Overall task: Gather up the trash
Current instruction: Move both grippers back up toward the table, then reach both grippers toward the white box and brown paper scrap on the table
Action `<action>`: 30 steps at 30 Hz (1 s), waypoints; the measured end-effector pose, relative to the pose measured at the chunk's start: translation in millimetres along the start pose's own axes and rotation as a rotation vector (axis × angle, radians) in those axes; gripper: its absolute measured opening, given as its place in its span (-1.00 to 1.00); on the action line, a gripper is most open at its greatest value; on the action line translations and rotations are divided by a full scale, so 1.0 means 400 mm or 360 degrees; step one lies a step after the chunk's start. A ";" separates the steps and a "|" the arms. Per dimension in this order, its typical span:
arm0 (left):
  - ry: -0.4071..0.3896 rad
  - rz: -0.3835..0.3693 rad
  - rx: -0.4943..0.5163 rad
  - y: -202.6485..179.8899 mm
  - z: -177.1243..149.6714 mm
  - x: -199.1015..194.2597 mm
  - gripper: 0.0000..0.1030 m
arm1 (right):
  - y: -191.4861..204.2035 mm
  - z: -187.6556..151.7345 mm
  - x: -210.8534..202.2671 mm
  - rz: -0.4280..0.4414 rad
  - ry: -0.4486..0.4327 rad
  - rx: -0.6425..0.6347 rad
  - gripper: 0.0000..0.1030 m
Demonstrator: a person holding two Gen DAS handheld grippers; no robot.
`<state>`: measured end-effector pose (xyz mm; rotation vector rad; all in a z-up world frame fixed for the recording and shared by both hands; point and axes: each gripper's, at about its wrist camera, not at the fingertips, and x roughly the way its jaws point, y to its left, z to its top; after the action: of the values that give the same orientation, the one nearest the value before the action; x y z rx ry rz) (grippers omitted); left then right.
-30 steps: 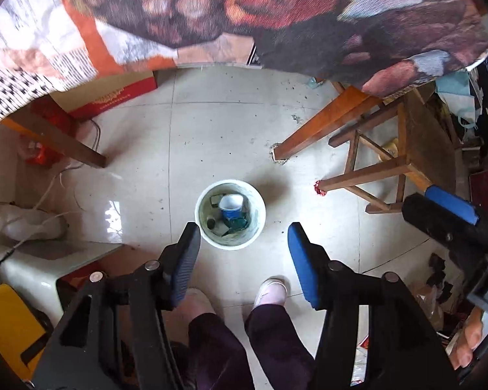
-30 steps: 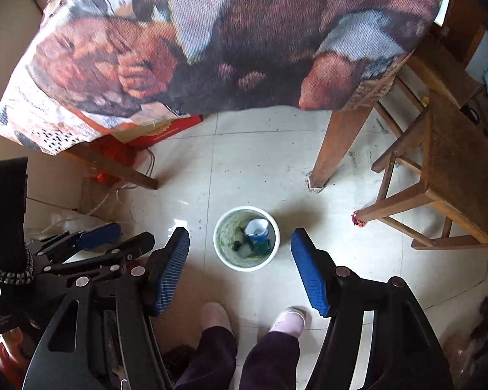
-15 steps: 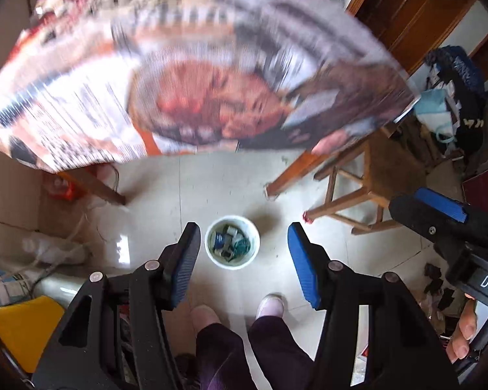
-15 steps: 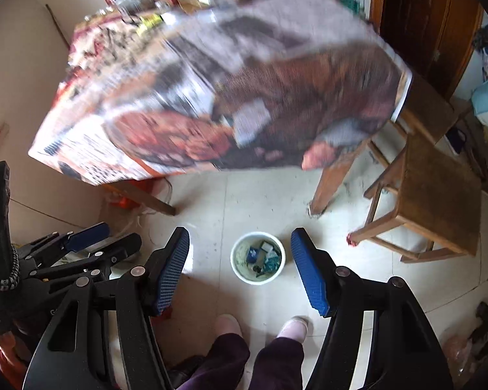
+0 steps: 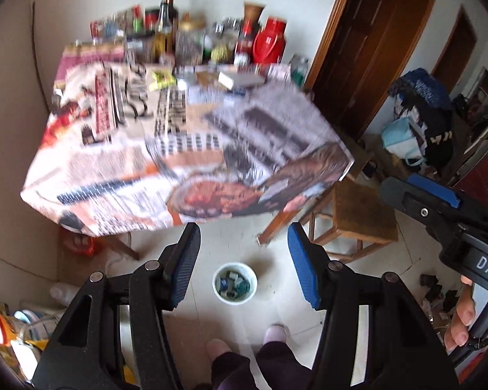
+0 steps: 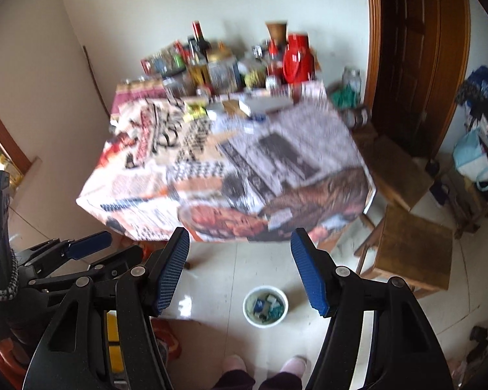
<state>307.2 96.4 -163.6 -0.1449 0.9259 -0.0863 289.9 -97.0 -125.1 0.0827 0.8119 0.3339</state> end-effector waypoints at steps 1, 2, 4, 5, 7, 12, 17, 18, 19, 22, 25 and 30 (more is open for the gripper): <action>-0.0027 0.0000 0.0017 0.001 0.006 -0.023 0.06 | 0.011 0.007 -0.020 -0.0006 -0.0032 0.0002 0.19; -0.0061 0.0000 0.0039 0.003 0.014 -0.051 0.06 | 0.019 0.013 -0.038 -0.0012 -0.0059 0.0005 0.19; -0.0112 -0.0003 0.0073 0.006 0.024 -0.091 0.06 | 0.038 0.025 -0.072 -0.0042 -0.0119 0.0009 0.19; -0.0135 -0.0006 0.0086 0.004 0.029 -0.109 0.06 | 0.045 0.028 -0.084 -0.0055 -0.0138 0.0009 0.19; -0.0196 -0.0025 0.0114 0.008 0.040 -0.152 0.07 | 0.060 0.035 -0.111 -0.0084 -0.0189 0.0011 0.19; -0.0327 -0.0042 0.0156 0.014 0.063 -0.221 0.18 | 0.078 0.055 -0.169 -0.0101 -0.0318 0.0033 0.31; -0.0379 -0.0029 0.0170 0.017 0.093 -0.235 0.41 | 0.086 0.084 -0.182 -0.0130 -0.0410 0.0030 0.37; -0.0387 -0.0013 0.0171 0.018 0.103 -0.230 0.53 | 0.084 0.095 -0.177 -0.0132 -0.0420 0.0031 0.37; -0.0397 -0.0003 0.0171 0.020 0.111 -0.226 0.57 | 0.083 0.100 -0.177 -0.0131 -0.0425 0.0031 0.37; -0.0416 0.0014 0.0162 0.020 0.142 -0.206 0.64 | 0.070 0.127 -0.162 -0.0125 -0.0448 0.0028 0.37; -0.0419 0.0025 0.0160 0.015 0.187 -0.170 0.64 | 0.047 0.160 -0.131 -0.0114 -0.0455 0.0023 0.38; -0.0448 0.0073 0.0127 -0.013 0.279 -0.098 0.64 | -0.011 0.242 -0.063 -0.0076 -0.0444 -0.0022 0.37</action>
<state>373.2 106.5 -65.7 -0.0593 0.6437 -0.0586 344.9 -104.3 -41.8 0.0947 0.5342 0.2755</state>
